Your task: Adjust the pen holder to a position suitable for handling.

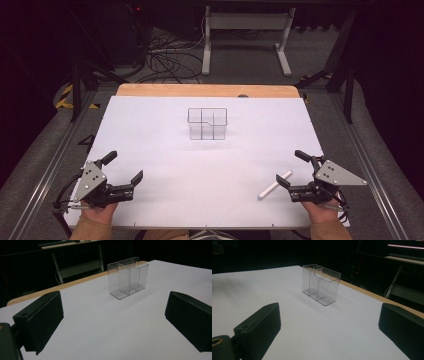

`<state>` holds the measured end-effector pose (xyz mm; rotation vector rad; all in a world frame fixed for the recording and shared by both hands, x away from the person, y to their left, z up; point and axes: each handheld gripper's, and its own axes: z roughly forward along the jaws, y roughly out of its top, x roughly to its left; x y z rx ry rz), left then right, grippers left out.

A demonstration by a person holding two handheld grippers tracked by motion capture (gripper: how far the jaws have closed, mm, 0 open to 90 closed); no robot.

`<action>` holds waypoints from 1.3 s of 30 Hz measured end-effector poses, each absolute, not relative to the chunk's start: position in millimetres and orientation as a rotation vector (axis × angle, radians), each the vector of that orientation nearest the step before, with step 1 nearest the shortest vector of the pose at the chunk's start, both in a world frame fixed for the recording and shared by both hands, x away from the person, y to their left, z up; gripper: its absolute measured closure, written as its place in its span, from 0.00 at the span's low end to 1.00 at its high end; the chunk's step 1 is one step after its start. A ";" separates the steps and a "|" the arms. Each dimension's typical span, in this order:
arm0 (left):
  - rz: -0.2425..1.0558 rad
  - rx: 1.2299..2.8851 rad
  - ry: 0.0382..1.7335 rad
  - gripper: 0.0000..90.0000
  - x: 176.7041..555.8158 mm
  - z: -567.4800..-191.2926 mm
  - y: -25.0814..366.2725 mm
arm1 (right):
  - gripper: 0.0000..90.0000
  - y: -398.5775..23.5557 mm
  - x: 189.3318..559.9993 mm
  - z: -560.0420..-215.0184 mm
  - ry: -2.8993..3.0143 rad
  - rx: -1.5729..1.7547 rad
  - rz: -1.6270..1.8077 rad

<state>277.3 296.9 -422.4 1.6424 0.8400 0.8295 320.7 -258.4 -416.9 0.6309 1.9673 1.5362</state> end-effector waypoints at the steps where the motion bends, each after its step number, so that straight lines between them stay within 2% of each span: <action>1: 0.829 1.643 0.840 0.03 277.2 -422.3 296.8 | 0.05 -258.6 320.5 -416.7 1.968 0.631 1.535; 20: 0.794 1.665 0.815 0.03 285.5 -408.7 291.8 | 0.05 -257.0 321.8 -417.8 1.980 0.634 1.530; 29: 0.725 1.747 0.766 0.03 309.1 -394.8 273.4 | 0.05 -256.2 323.1 -422.2 2.004 0.652 1.522; 39: 0.707 1.780 0.709 0.03 333.3 -380.1 251.2 | 0.06 -257.2 322.7 -427.5 2.022 0.653 1.515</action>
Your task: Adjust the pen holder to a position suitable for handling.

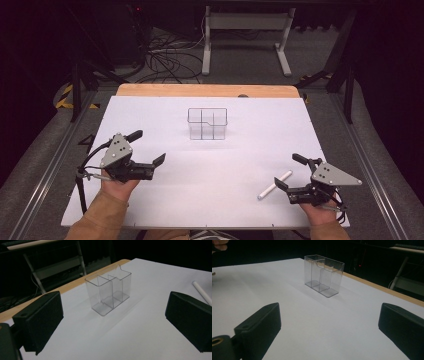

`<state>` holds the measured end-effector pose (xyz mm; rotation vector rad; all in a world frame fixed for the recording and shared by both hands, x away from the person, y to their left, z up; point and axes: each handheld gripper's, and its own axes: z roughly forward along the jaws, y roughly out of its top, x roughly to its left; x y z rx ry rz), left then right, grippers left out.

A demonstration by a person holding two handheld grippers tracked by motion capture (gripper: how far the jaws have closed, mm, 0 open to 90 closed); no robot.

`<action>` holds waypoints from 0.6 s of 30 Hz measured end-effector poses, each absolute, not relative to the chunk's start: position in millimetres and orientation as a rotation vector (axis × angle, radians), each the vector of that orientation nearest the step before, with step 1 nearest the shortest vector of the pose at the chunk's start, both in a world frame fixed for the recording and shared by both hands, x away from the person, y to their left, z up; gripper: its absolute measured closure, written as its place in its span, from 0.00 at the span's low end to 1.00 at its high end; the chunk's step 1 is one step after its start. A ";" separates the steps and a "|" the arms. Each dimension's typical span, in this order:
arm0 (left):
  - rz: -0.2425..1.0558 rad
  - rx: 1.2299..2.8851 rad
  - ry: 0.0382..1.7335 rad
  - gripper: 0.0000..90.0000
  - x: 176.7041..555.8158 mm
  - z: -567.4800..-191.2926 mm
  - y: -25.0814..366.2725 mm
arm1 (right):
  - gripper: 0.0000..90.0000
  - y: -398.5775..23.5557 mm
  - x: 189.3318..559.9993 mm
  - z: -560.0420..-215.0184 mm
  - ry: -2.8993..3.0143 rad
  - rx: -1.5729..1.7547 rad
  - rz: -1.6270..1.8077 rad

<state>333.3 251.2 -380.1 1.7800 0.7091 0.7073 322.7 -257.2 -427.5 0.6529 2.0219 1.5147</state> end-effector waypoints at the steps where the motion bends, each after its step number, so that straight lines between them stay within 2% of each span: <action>1: 0.707 1.780 0.709 0.03 333.3 -380.1 251.2 | 0.06 -257.4 322.3 -428.0 2.024 0.660 1.515; 18: 0.629 1.841 0.642 0.03 374.3 -369.7 218.4 | 0.06 -261.1 316.1 -434.1 2.043 0.682 1.502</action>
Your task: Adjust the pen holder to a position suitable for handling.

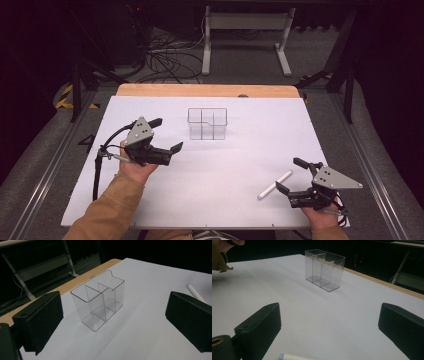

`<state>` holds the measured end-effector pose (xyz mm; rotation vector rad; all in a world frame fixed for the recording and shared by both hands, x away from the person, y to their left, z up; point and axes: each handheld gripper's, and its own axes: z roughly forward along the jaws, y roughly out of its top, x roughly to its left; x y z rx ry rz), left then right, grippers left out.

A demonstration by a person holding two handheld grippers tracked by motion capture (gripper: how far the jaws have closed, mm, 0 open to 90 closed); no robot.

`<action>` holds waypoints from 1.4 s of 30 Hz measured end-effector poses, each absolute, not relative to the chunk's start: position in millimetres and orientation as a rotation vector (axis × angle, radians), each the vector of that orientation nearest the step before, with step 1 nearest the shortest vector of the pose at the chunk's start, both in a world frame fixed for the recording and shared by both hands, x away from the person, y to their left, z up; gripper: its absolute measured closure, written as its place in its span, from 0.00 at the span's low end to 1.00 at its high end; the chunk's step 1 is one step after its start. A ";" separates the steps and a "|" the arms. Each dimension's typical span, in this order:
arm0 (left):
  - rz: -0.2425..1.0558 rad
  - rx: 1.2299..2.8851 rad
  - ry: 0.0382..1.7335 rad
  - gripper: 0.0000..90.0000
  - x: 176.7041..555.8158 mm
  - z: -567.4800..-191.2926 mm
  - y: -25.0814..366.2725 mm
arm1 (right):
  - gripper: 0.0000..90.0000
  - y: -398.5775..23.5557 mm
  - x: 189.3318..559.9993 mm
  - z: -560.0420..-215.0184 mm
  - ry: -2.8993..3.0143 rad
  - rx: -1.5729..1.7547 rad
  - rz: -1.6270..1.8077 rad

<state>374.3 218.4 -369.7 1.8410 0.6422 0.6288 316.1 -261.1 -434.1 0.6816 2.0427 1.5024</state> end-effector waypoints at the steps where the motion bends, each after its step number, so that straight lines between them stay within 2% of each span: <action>1: 0.634 1.848 0.631 0.03 375.5 -369.5 217.1 | 0.06 -261.1 316.1 -434.1 2.043 0.682 1.502; 4: 0.634 1.867 0.613 0.07 377.1 -368.7 213.3 | 0.06 -262.1 314.6 -434.5 2.043 0.688 1.500; 9: 0.548 1.905 0.579 0.16 385.2 -366.4 210.7 | 0.06 -262.2 314.6 -434.6 2.045 0.688 1.503; 19: 0.543 2.005 0.505 0.24 403.3 -356.4 203.9 | 0.06 -261.0 316.1 -434.9 2.060 0.677 1.507; 26: 0.466 2.093 0.510 0.34 424.4 -353.1 193.8 | 0.06 -262.8 315.5 -434.8 2.065 0.671 1.540; 30: 0.424 2.152 0.535 0.32 439.1 -353.5 185.6 | 0.06 -266.8 315.6 -434.7 2.057 0.680 1.572; 42: 0.436 2.273 0.475 0.35 467.7 -359.2 162.3 | 0.06 -267.0 316.1 -435.7 2.073 0.667 1.598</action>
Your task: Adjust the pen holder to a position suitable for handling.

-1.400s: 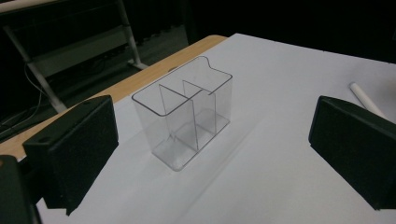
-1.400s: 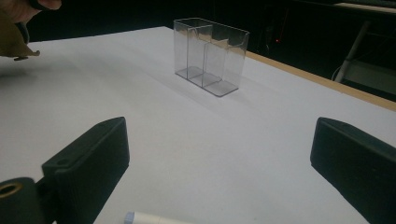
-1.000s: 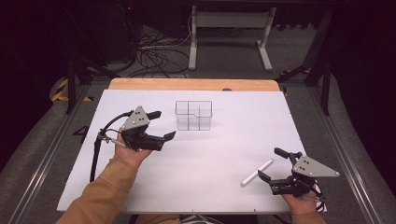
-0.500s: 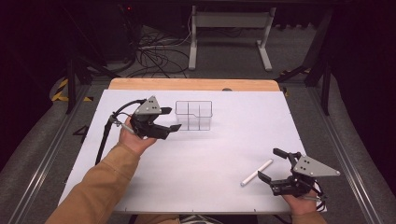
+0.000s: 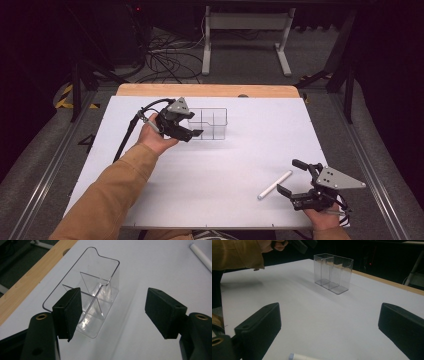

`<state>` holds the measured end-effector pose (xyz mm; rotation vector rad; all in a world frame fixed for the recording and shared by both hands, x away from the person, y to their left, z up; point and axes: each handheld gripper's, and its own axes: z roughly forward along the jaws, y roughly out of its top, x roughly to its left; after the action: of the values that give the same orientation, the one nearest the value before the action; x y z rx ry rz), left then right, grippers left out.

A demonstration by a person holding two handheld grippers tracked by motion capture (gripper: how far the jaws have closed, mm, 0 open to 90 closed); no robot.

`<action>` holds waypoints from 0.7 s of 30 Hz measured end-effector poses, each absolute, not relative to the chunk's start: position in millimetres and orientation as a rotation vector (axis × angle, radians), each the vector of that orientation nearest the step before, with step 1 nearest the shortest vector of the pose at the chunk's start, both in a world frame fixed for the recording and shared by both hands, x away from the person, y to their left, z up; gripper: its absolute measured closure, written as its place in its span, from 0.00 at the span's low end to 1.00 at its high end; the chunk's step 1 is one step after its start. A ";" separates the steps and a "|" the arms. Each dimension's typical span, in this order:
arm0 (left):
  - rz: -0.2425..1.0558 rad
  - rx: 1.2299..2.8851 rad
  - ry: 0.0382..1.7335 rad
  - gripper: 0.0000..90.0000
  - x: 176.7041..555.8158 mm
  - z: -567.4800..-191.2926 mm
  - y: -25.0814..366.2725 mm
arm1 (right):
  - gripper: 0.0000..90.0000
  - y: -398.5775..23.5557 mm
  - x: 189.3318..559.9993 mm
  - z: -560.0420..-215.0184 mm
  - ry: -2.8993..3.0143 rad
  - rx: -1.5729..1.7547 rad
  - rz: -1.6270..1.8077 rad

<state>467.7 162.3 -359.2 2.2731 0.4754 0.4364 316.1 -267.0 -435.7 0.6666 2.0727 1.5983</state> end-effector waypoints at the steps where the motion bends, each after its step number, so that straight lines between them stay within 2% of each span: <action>1: 0.445 2.284 0.472 0.35 469.8 -359.7 161.0 | 0.06 -267.9 316.1 -435.6 2.069 0.667 1.610; 8: 0.505 2.387 0.460 0.39 480.8 -366.1 150.3 | 0.06 -269.2 316.7 -436.1 2.070 0.666 1.625; 21: 0.485 2.457 0.529 0.44 501.1 -380.6 140.8 | 0.06 -270.3 317.2 -436.7 2.073 0.662 1.647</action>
<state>501.1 140.8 -380.6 2.4566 0.5288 0.4850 317.2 -270.3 -436.7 0.6623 2.0727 1.6465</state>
